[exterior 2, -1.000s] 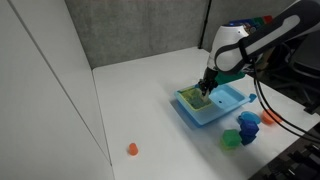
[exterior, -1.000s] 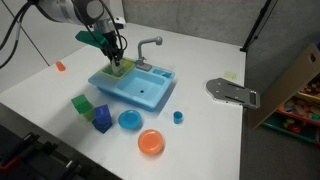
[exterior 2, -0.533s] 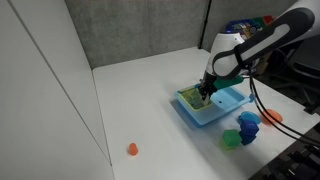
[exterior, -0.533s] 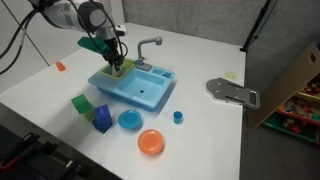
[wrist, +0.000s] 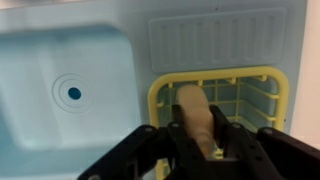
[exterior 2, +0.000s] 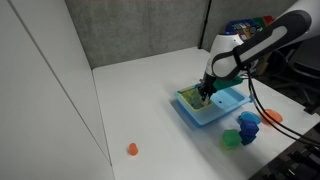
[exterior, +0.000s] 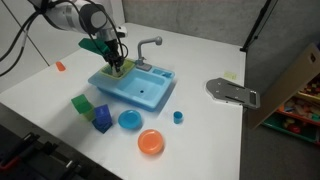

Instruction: Put the bottle on the dish rack

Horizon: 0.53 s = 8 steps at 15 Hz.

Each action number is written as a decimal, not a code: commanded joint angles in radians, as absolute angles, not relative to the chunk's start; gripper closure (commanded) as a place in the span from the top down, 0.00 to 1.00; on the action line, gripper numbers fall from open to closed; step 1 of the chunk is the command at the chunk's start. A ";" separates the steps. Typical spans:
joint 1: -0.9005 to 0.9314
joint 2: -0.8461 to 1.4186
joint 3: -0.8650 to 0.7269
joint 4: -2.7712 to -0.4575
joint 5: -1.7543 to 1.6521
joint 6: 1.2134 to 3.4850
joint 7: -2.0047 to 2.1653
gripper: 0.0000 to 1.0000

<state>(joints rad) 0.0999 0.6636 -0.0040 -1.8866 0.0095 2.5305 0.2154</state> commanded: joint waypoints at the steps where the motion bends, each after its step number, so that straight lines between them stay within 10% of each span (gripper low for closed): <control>1: 0.104 0.682 -0.010 -1.860 0.018 2.518 0.221 0.10; 2: 0.104 0.682 -0.011 -1.860 0.018 2.518 0.221 0.19; 3: 0.105 0.681 -0.012 -1.861 0.017 2.517 0.221 0.57; 8: 0.102 0.658 -0.011 -1.871 0.017 2.511 0.216 0.88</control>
<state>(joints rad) 0.0999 0.6719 -0.0072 -1.8837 0.0095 2.5305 0.2154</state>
